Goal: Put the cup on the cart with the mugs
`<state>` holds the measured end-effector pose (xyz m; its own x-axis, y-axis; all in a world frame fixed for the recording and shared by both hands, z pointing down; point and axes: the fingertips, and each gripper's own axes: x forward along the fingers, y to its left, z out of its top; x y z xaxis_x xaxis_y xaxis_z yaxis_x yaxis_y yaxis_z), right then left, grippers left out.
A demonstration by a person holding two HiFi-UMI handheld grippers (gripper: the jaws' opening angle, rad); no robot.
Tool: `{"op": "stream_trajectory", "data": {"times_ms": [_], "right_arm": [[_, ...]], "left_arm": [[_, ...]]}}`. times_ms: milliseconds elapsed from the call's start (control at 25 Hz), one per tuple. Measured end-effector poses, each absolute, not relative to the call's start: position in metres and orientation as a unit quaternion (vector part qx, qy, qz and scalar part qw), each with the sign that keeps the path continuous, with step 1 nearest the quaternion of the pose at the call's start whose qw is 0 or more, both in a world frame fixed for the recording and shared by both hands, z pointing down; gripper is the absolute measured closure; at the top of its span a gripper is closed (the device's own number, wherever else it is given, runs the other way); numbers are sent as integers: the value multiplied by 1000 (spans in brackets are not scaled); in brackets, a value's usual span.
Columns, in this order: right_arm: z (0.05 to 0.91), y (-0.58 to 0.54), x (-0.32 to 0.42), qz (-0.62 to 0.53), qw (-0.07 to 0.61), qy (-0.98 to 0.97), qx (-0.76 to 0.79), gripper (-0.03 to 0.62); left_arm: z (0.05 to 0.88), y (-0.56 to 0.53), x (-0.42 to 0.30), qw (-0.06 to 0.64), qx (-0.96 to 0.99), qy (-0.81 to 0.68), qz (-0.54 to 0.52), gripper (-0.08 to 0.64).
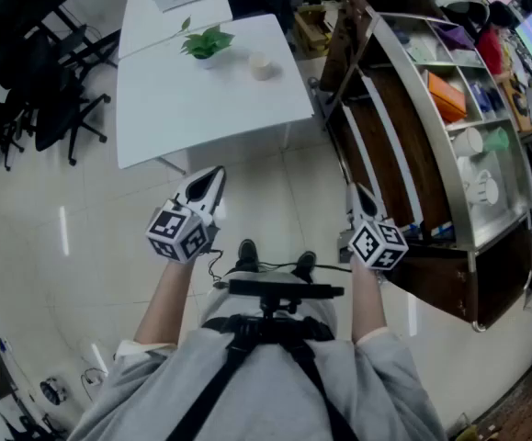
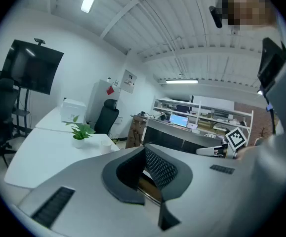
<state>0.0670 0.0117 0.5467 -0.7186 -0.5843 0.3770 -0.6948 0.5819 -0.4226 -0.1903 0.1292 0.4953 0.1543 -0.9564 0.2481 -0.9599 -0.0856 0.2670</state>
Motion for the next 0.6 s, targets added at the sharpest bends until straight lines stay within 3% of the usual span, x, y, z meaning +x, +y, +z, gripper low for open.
{"op": "stream_trajectory", "data": {"times_ms": [200, 600], "right_arm": [[541, 23, 21, 126, 183, -909, 352, 592], [530, 28, -35, 89, 187, -914, 350, 592]], "left_arm": [[497, 140, -226, 151, 721, -675, 43, 557], [495, 146, -279, 142, 722, -676, 45, 557]]}}
